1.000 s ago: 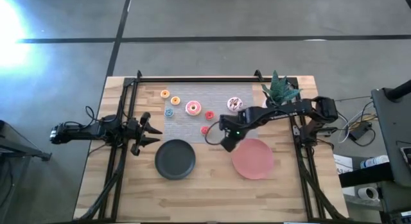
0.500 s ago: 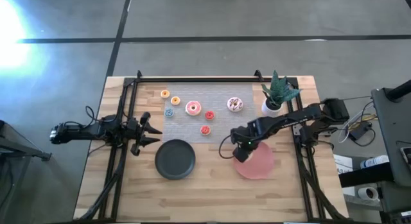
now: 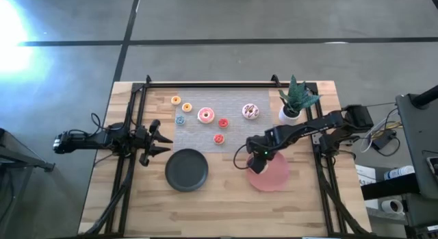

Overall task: Pick & Place donuts
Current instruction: Put the large light green donut on the pink plate, then put the large purple donut on the pink plate

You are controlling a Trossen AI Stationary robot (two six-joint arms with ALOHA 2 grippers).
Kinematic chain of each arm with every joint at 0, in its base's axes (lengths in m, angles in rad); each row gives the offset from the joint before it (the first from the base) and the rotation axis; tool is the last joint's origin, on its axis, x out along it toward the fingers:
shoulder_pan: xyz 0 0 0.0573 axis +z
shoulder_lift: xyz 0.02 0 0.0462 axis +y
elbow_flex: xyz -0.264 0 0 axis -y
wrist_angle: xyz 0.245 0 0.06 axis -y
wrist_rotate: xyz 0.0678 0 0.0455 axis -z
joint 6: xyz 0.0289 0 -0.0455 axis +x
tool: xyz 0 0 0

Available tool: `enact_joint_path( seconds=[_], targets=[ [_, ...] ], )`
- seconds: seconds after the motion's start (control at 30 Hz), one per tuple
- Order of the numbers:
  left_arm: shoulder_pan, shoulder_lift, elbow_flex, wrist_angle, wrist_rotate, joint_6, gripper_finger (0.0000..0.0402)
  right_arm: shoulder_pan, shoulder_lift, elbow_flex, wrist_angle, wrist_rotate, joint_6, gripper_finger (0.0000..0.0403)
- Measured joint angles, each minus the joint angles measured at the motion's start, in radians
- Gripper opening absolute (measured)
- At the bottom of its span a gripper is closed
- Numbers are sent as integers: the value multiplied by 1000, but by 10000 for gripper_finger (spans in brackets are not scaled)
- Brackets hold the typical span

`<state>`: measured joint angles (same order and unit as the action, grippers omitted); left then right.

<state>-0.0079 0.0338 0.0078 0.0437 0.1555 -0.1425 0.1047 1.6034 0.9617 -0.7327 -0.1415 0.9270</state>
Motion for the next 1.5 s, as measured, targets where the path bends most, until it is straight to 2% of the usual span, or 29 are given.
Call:
enact_joint_path(
  seconds=[0.13, 0.23, 0.43, 0.6, 0.7, 0.77, 0.83, 0.97, 1.03, 1.13, 1.5],
  targets=[
    [0, 0, 0, 0, 0, 0, 119, 1, -8, 33, -20, 2, -66, 209],
    [0, 0, 0, 0, 0, 0, 119, 3, -13, 79, -35, 32, -149, 227],
    [0, 0, 0, 0, 0, 0, 119, -2, -11, 187, -82, 184, -374, 232],
    [0, 0, 0, 0, 0, 0, 119, -45, -11, 205, -144, 240, -418, 231],
    [0, 0, 0, 0, 0, 0, 119, -63, -11, 211, -122, 362, -501, 231],
    [0, 0, 0, 0, 0, 0, 119, -78, -11, 211, -80, 402, -565, 231],
    [0, 0, 0, 0, 0, 0, 119, -106, -11, 212, -50, 399, -591, 231],
    [0, 0, 0, 0, 0, 0, 119, -209, 15, 210, -52, 393, -522, 231],
    [0, 0, 0, 0, 0, 0, 119, -273, 51, 217, -57, 348, -484, 231],
    [0, 1, 0, 0, 0, 0, 119, -347, 112, 271, -54, 323, -481, 231],
    [0, 2, 0, 0, 0, 0, 119, -495, 372, 499, -238, 374, -602, 231]
  ],
)
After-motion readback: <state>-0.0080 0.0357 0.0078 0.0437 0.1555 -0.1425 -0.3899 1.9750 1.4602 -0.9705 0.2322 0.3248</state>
